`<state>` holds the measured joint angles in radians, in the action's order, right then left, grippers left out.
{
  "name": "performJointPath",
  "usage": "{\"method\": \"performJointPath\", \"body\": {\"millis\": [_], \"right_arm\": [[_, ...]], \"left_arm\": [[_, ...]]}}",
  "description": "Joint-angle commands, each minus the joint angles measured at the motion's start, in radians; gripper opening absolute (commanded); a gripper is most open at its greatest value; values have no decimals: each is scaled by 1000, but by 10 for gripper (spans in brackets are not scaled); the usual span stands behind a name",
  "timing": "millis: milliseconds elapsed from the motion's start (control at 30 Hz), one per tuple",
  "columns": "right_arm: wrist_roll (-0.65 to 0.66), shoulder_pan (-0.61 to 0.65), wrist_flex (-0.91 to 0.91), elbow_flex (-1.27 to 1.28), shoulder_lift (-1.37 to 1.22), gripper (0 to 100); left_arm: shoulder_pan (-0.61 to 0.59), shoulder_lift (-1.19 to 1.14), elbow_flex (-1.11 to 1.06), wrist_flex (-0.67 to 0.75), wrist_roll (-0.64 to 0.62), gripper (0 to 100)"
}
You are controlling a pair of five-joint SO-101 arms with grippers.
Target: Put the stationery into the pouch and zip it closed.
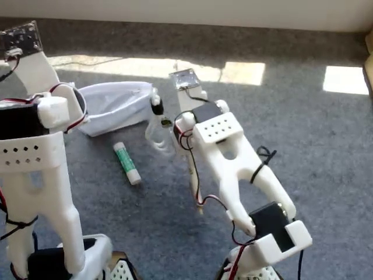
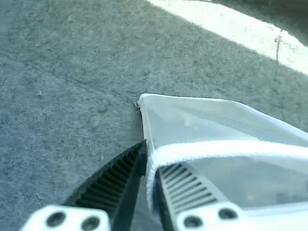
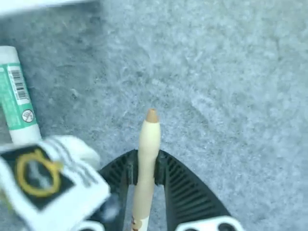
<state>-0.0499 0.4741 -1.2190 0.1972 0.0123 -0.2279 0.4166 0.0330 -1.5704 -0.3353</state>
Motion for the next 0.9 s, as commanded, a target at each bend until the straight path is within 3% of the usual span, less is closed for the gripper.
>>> {"method": "performJointPath", "body": {"millis": [0, 433, 867], "right_arm": [[8, -39, -18, 19, 128, 5], [8, 65, 4, 130, 641, 5], [12, 170, 318, 140, 903, 5]], "left_arm": [[38, 16, 62, 8, -11, 6], [36, 16, 30, 15, -9, 6], [31, 16, 30, 11, -9, 6]]}}
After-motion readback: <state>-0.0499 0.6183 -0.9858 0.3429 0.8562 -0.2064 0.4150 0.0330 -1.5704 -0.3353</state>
